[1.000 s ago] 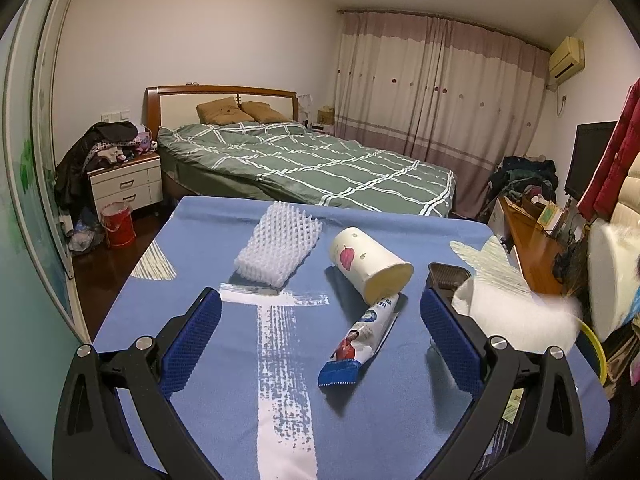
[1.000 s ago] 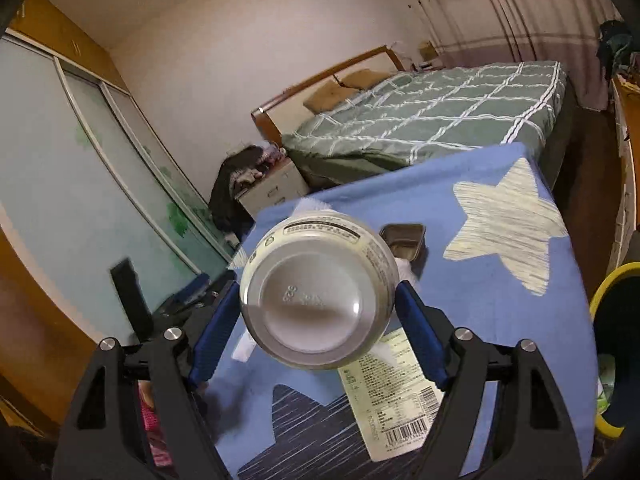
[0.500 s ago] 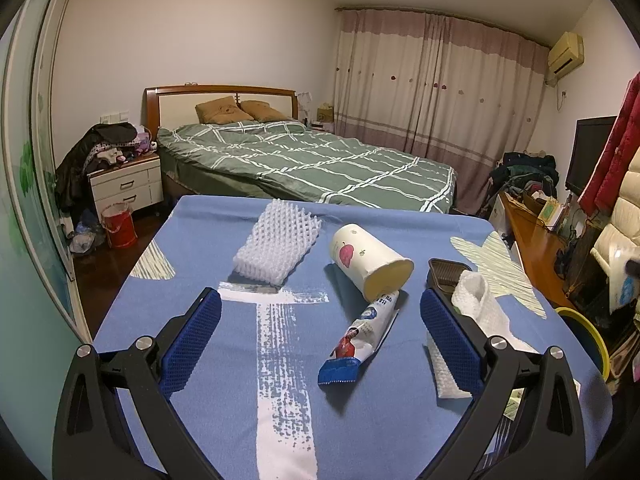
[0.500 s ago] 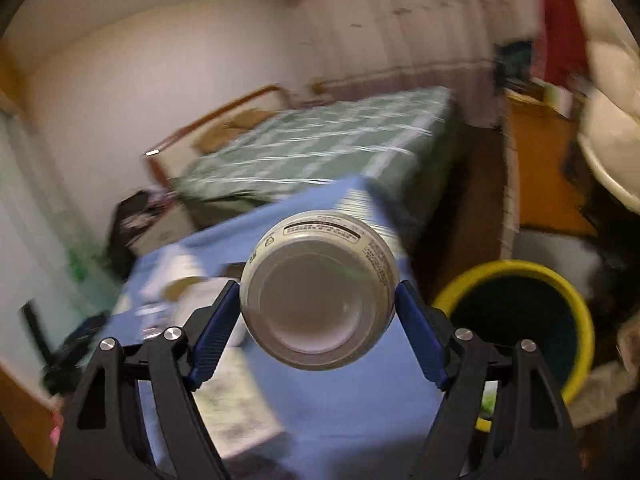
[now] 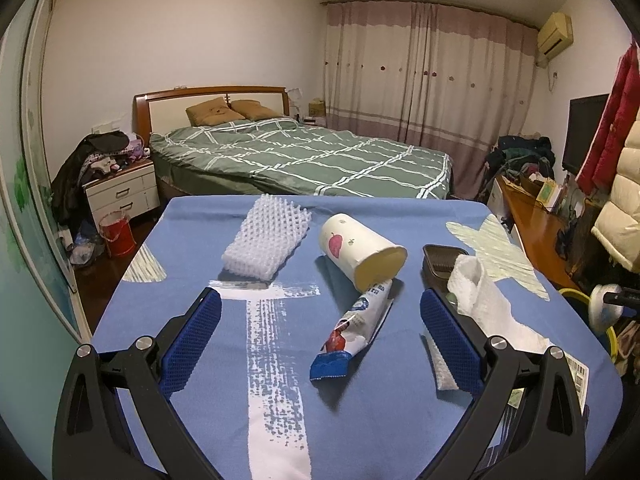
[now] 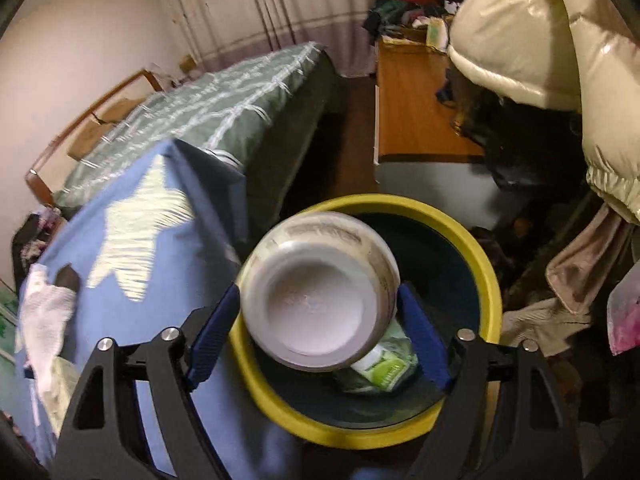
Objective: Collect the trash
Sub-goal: 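Carry the cup over the yellow bin and open the right gripper, then grasp the printed drink label card with the left gripper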
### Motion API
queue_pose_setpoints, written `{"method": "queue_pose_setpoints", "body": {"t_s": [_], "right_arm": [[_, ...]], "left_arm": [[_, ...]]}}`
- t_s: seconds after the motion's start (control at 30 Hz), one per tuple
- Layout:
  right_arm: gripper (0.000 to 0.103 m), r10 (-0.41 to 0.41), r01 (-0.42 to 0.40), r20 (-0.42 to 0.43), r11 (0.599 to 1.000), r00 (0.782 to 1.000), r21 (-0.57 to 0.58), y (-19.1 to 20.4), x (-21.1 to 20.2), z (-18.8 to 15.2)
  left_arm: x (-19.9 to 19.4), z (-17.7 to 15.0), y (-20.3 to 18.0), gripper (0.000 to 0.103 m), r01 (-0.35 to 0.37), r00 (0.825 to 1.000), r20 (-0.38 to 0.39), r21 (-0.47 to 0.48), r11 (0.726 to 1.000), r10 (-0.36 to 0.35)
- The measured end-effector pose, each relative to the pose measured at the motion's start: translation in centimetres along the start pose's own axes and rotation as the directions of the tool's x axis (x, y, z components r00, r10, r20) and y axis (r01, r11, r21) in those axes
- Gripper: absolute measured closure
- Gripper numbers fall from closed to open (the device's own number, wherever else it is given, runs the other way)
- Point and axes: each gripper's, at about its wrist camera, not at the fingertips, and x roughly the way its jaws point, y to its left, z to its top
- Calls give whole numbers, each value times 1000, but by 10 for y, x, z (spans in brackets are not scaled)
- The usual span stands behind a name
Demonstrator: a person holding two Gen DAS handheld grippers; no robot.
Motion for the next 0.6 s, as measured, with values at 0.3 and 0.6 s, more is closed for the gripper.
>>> {"method": "queue_pose_setpoints", "body": {"t_s": [0.3, 0.6], "right_arm": [[20, 37, -36, 15, 999, 999, -16, 5, -5, -4], [20, 133, -132, 24, 991, 991, -37, 16, -20, -5]], "left_arm": [[6, -3, -23, 5, 93, 995, -54, 63, 994, -90], [-11, -21, -106, 5, 325, 930, -214, 94, 941, -300]]}}
